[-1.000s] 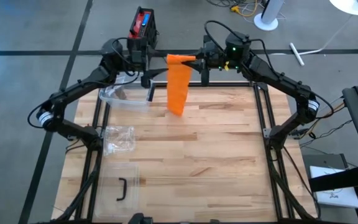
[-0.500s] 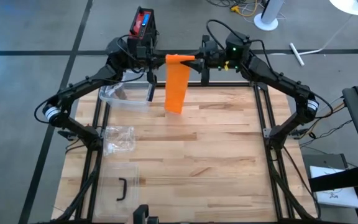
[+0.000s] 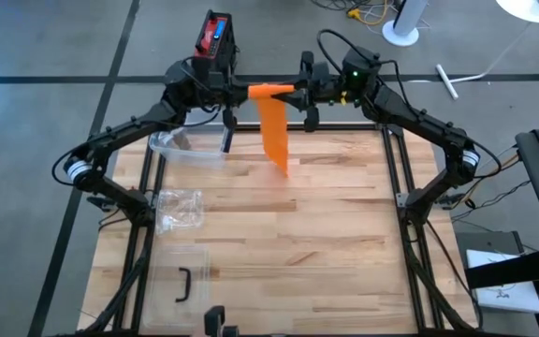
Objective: Roll bandage
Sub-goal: Roll the orange bandage
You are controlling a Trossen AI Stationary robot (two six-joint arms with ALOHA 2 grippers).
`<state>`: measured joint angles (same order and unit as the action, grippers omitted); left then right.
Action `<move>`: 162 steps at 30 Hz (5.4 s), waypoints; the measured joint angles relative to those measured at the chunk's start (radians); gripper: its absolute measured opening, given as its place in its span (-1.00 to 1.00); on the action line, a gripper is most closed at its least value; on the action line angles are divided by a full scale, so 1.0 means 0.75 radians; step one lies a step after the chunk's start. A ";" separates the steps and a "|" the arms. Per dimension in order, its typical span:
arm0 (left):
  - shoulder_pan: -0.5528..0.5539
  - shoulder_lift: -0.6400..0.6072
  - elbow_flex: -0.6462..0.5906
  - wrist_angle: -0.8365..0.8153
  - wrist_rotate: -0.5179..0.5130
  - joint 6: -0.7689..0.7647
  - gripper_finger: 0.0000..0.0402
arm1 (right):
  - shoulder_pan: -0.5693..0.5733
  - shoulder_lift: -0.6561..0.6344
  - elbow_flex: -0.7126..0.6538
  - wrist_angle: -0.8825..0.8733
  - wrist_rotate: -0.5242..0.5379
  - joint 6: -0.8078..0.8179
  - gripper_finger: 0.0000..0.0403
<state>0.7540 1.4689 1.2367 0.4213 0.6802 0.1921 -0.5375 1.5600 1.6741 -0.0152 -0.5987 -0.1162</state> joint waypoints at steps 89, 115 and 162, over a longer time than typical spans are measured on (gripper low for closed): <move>-0.056 -0.136 0.427 -1.088 -0.531 0.533 -0.99 | -0.022 0.214 0.186 -0.221 0.380 -0.323 -0.75; -0.100 -0.098 0.425 -1.095 -0.470 0.533 -0.08 | -0.001 0.217 0.186 -0.274 0.282 -0.469 -0.75; -0.082 -0.202 0.404 -1.046 -0.389 0.473 -0.56 | -0.002 0.182 0.187 -0.351 0.312 -0.594 -0.75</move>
<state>0.6926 1.3174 1.5394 -0.3631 0.3887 0.5469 -0.5391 1.6963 1.8143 -0.2783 -0.3644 -0.5618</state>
